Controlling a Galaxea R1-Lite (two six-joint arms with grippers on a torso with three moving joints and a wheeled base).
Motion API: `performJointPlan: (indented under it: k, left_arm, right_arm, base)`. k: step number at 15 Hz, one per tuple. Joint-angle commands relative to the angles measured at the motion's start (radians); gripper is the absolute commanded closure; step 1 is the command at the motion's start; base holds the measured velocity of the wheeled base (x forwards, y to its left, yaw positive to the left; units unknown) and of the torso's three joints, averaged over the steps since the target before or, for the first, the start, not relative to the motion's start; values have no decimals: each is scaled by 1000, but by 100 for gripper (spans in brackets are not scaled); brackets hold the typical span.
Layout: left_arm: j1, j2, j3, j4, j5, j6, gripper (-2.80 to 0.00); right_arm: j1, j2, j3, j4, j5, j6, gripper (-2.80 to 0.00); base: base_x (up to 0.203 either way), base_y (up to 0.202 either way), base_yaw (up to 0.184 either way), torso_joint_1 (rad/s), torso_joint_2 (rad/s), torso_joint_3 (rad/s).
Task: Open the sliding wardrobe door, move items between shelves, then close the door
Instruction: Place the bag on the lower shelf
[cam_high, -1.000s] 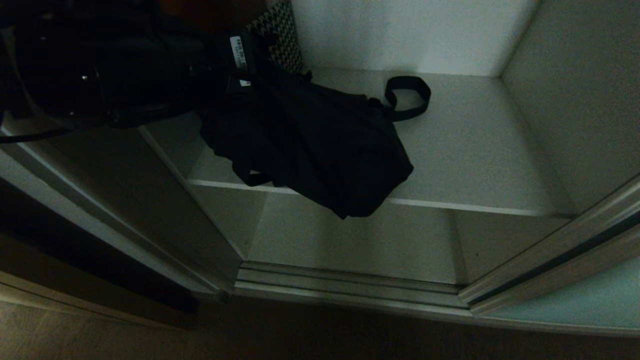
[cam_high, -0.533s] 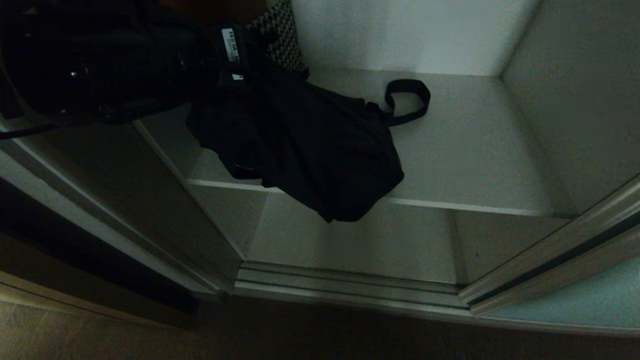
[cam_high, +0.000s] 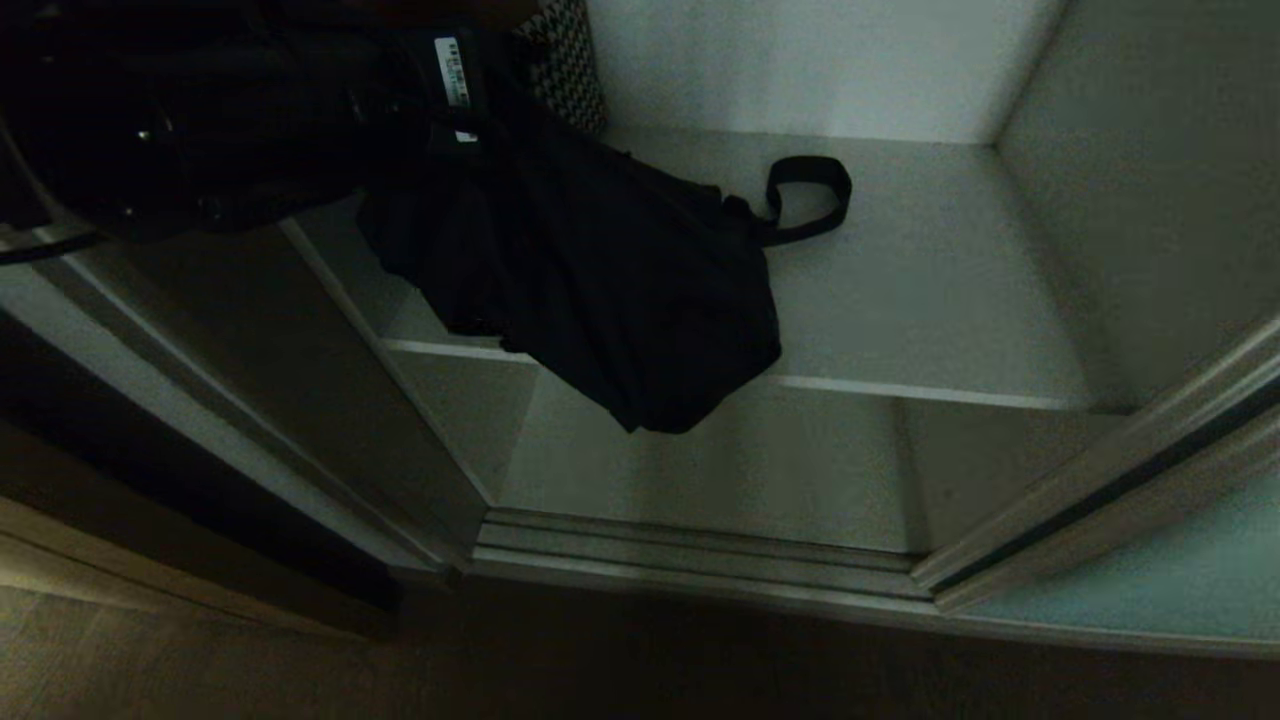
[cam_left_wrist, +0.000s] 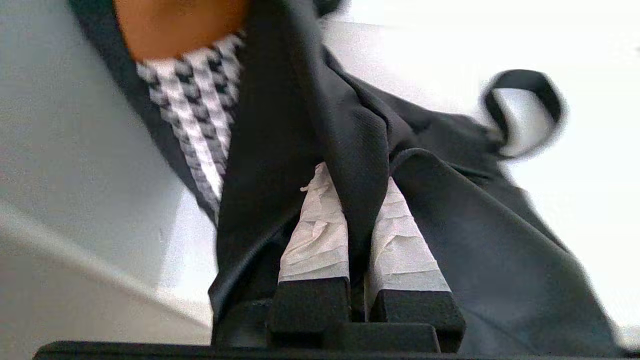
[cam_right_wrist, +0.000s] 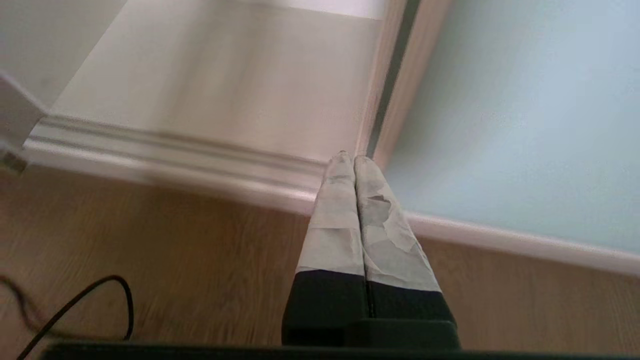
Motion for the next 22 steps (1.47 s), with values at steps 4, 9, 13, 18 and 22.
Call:
performJointPlan:
  k: [4,9,13,18,22]
  left_arm:
    - [-1,6,12,-23,0,3,0]
    - [-8,4,10,-30,2,7,0]
    - [-12,-37,61,-83,-5,47,0]
    - [-12,-56,116,-188,-9,81,0]
    - [-12,-114,116,-199,-13,172,0]
  right_arm:
    - [1,-2,0,0,0,-1,0]
    - [1,-3,0,0,0,-1,0]
    - [1,-3,0,0,0,-1,0]
    - [1,-3,0,0,0,-1,0]
    - [1,-2,0,0,0,-1,0]
  base:
    - [-196,0,-1,2,2,5]
    - [-174,0,-1,-2,4,3]
    - [0,0,0,0,0,0]
    - [0,0,0,0,0,0]
    - [0,0,0,0,0,0]
